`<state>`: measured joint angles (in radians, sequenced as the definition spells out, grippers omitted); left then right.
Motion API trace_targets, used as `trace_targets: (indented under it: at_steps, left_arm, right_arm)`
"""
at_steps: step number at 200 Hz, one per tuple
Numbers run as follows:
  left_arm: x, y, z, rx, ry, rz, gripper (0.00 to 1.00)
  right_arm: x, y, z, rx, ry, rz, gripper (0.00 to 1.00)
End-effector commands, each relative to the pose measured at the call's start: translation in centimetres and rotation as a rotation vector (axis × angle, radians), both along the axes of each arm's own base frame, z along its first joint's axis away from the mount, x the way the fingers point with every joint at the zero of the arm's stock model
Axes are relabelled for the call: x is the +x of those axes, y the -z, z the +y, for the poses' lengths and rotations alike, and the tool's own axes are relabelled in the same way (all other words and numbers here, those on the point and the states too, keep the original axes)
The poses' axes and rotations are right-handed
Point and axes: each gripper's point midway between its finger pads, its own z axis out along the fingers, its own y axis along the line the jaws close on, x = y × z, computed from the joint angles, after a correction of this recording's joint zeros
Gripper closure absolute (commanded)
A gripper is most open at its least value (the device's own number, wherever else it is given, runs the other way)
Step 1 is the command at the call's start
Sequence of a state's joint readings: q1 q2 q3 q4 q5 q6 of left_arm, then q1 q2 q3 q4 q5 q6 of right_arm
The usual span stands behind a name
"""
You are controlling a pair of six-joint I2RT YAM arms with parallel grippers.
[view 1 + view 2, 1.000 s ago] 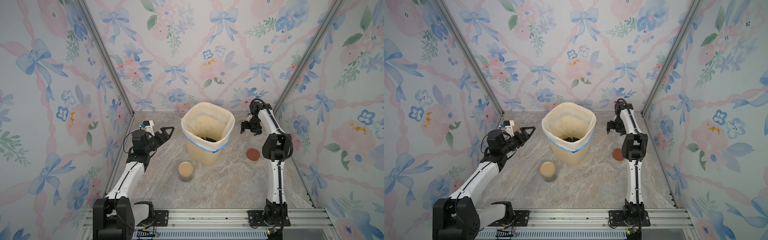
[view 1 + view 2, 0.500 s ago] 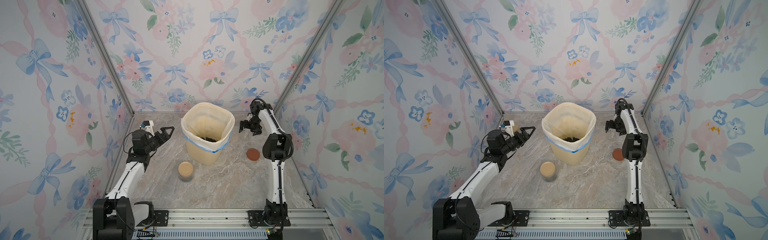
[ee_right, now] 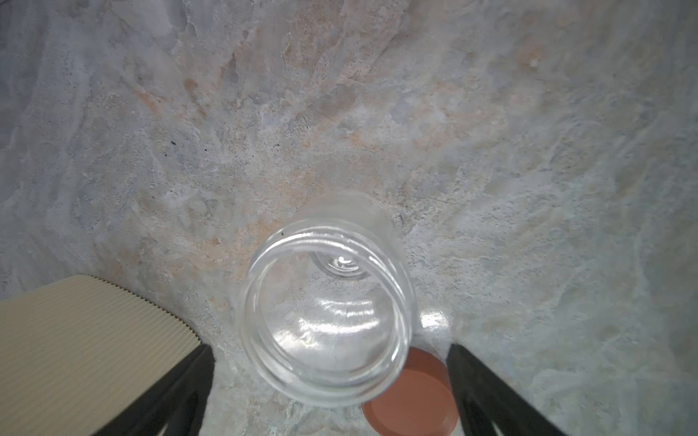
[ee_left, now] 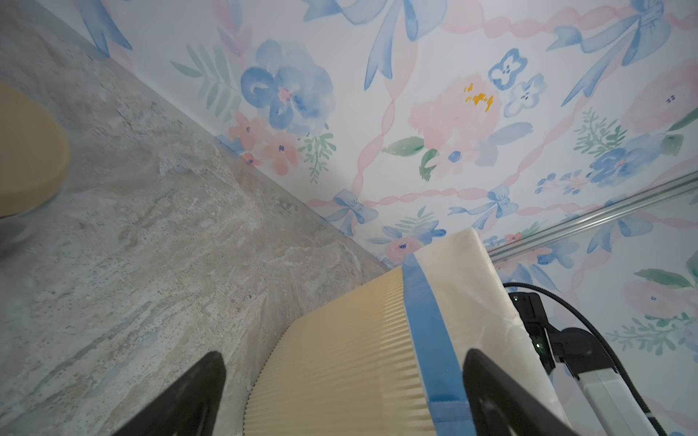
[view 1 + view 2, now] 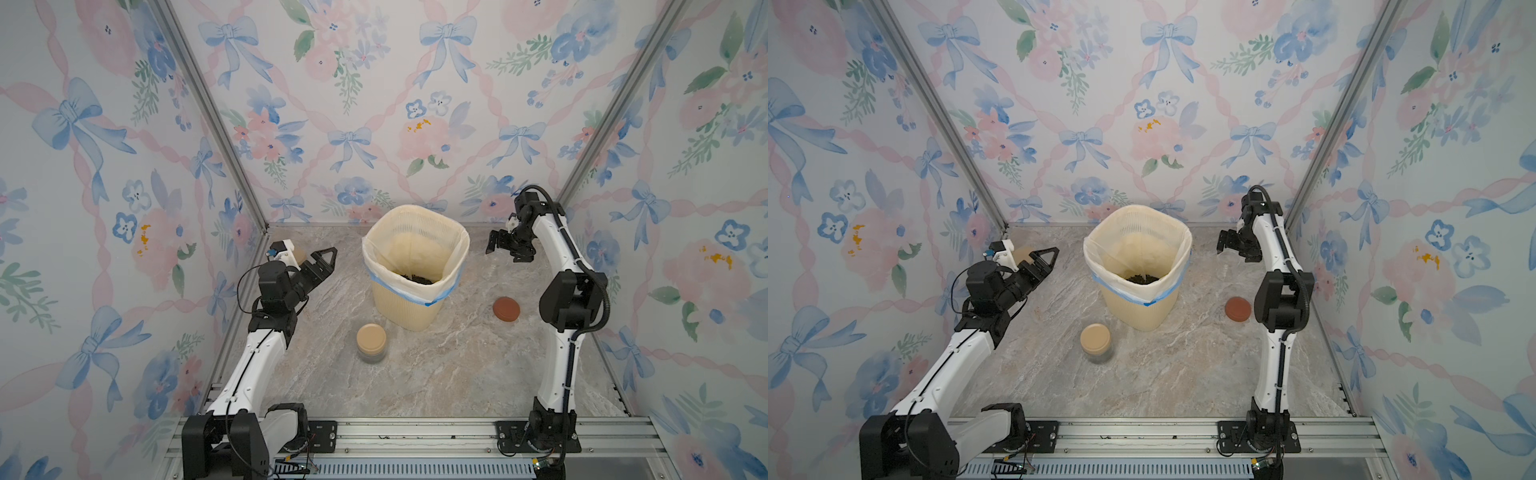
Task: Empty moldy tea leaves from jars
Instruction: Place the jar at the center of the board, then pick up the jar from the center of the board.
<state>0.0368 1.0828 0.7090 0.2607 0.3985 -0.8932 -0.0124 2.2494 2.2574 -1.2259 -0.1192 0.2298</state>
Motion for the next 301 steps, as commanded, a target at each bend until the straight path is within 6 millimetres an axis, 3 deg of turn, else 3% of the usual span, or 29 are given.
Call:
trace_targets:
  at_steps: [1, 31, 77, 112, 145, 185, 213, 253, 301]
  left_arm:
    - [0.7, -0.1, 2.0, 0.046, -0.097, 0.02, 0.02]
    - [1.3, 1.5, 1.6, 0.078, -0.059, 0.109, 0.02]
    - [-0.6, 2.5, 1.2, 0.097, -0.05, 0.161, 0.02]
    - [-2.9, 3.1, -1.5, 0.162, 0.058, 0.19, 0.02]
    - [-6.7, 4.6, -4.3, 0.177, 0.122, 0.261, 0.02]
    - [-11.8, 5.8, -5.3, 0.183, 0.127, 0.339, 0.02]
    - [-14.3, 6.8, -7.6, 0.216, 0.224, 0.377, 0.02]
    - [-17.2, 9.6, -12.4, 0.322, 0.367, 0.452, 0.02]
    - [-17.9, 12.1, -13.4, 0.463, 0.365, 0.499, 0.02]
  right_arm:
    - [-0.4, -4.3, -0.1, 0.01, 0.044, -0.106, 0.03]
    - [-2.4, -7.6, 2.4, 0.041, 0.008, -0.196, 0.03]
    - [-7.7, -11.3, 5.3, 0.113, 0.039, -0.363, 0.02]
    - [-12.3, -11.2, 7.3, 0.156, -0.01, -0.306, 0.03]
    - [-16.4, -11.3, 8.9, 0.184, -0.068, -0.282, 0.03]
    - [-20.6, -11.0, 9.6, 0.2, -0.104, -0.253, 0.03]
    - [-22.0, -10.3, 9.2, 0.186, -0.109, -0.238, 0.03]
    - [-23.3, -9.2, 9.0, 0.17, -0.121, -0.218, 0.03]
    - [-24.6, -8.2, 8.5, 0.167, -0.12, -0.222, 0.03]
